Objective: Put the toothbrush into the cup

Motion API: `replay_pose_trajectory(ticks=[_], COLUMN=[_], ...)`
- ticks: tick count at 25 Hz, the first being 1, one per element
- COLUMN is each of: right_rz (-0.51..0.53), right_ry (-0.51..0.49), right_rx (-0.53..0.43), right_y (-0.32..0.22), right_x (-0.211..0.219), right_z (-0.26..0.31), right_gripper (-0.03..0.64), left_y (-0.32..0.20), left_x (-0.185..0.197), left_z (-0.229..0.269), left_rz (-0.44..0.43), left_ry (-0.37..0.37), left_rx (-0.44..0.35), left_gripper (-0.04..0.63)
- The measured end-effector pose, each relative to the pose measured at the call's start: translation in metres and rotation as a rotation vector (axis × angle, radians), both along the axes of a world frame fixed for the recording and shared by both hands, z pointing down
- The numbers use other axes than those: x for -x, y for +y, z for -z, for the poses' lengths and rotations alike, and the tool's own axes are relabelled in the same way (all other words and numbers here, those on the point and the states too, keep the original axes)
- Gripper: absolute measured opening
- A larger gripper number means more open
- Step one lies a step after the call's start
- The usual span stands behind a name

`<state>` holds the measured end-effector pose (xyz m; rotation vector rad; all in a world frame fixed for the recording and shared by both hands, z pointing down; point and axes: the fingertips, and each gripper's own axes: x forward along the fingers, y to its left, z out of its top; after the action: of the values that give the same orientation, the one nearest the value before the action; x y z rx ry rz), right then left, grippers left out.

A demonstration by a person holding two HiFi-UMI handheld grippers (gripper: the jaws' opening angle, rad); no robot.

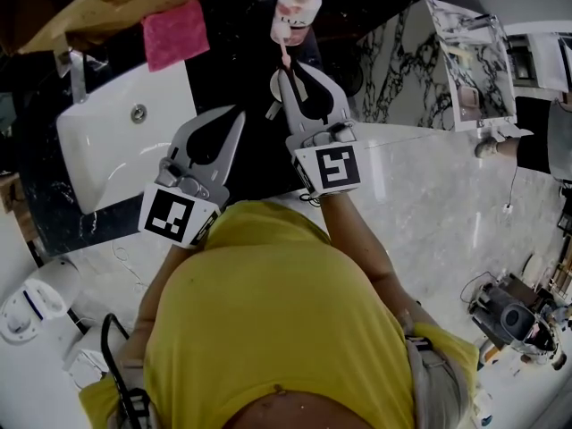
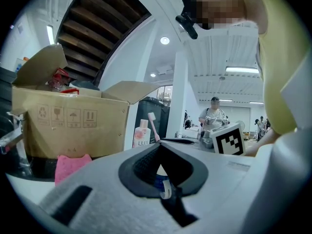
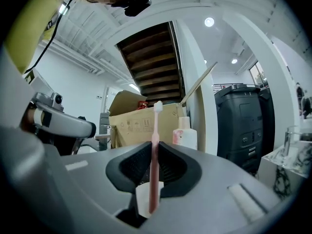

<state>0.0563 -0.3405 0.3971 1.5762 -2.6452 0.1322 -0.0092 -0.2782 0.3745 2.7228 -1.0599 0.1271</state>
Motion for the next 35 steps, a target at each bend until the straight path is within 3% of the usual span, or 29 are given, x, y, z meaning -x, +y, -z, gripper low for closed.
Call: replay_pose_trajectory(ticks=[10,20,23,29,32,35], right_rz=[0.009,-0.006,-0.004,-0.053,-0.085,-0.134], right_ry=[0.021,0.102,0.115,0.118,0.114,0.099], right_rx=[-0.049,0.098,0.173,0.213,0.232,0.207], right_y=[-0.003,0.003,0.005,0.018,0.028,0.036], right_x=[0.000,-0.008,-0.008,-0.019,-0.026,-0.036], right_z=[-0.005,-0.039,-0.052,-0.055,-0.054,-0.044], right_gripper=[0.060,0.067,0.135,0.149,0.138,0.056], left_y=[-0.008,-0.004,-0.001,0.006,0.011,0.015], left_x=[-0.005,-0.008,-0.009,-0.011,-0.014,-0.016], left_z=[-0.008,-0.008,-0.006,-0.001,0.001,0.005], left_rz=[-0.007,-0.023,-0.027,-0.045,-0.059,-0.064], left_ry=[0.005,0.008,0.013,0.017,0.022,0.017], left_rx=[0.023,0.028,0.027,0.012,0.002,-0.021], left_gripper=[0.002,0.002,0.002,0.002,0.002,0.002])
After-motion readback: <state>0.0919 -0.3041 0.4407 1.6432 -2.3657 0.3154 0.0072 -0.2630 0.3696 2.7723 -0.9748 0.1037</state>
